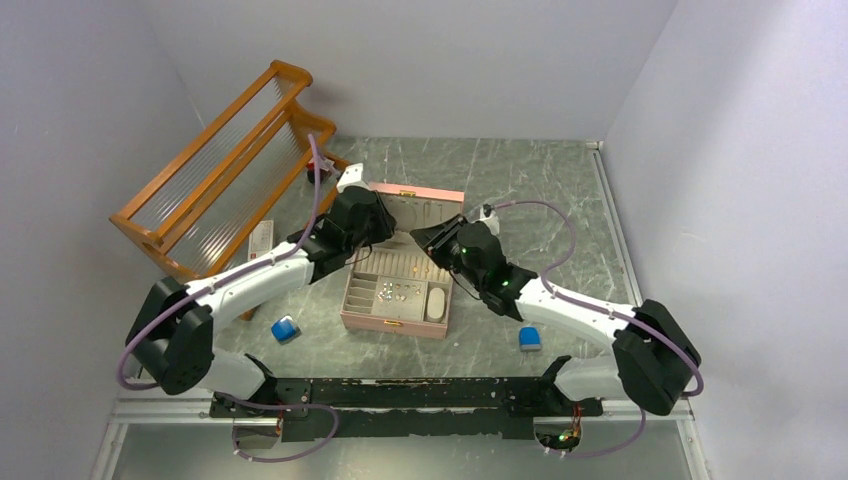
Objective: Organize the mixed jewelry
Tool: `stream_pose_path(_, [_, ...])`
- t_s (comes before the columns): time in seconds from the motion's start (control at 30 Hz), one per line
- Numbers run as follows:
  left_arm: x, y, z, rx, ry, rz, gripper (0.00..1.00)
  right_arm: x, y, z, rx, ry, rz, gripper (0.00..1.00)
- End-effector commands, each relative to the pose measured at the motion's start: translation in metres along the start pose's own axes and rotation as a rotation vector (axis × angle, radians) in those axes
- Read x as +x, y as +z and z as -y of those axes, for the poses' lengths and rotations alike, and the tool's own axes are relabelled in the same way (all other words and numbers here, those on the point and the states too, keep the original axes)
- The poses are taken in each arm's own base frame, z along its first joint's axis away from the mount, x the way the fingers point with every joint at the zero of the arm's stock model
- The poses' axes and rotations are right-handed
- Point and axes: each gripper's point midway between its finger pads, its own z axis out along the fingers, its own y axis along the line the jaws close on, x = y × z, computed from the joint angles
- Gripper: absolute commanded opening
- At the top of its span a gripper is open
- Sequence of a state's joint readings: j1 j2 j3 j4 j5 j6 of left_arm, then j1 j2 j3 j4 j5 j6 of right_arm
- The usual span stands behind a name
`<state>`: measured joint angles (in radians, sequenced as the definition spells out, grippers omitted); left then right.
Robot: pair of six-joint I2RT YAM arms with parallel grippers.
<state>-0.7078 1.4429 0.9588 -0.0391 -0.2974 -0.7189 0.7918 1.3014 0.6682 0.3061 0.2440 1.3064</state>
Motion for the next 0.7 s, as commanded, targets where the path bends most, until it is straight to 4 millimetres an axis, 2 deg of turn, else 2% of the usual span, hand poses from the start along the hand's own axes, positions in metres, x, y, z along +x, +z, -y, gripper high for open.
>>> stream_pose_path(0.0, [-0.023, -0.020, 0.010, 0.047, -0.030, 0.037, 0.34, -0.020, -0.009, -0.009, -0.002, -0.090, 0.058, 0.33])
stream_pose_path(0.07, [-0.026, -0.027, 0.008, 0.047, -0.034, 0.042, 0.36, -0.025, -0.014, -0.011, 0.000, -0.132, 0.065, 0.35])
stream_pose_path(0.23, [-0.038, -0.052, -0.003, 0.045, -0.035, 0.068, 0.47, -0.048, -0.031, -0.011, 0.034, -0.282, 0.104, 0.44])
stream_pose_path(0.47, [-0.053, -0.103, -0.025, 0.031, 0.024, 0.128, 0.80, -0.081, -0.063, -0.012, 0.098, -0.505, 0.168, 0.62])
stream_pose_path(0.57, [-0.060, -0.122, -0.021, 0.086, 0.055, 0.158, 0.87, -0.093, -0.072, -0.023, 0.102, -0.557, 0.193, 0.69])
stream_pose_path(0.67, [-0.070, -0.137, -0.019, 0.106, 0.085, 0.185, 0.90, -0.103, -0.075, -0.037, 0.104, -0.611, 0.211, 0.71])
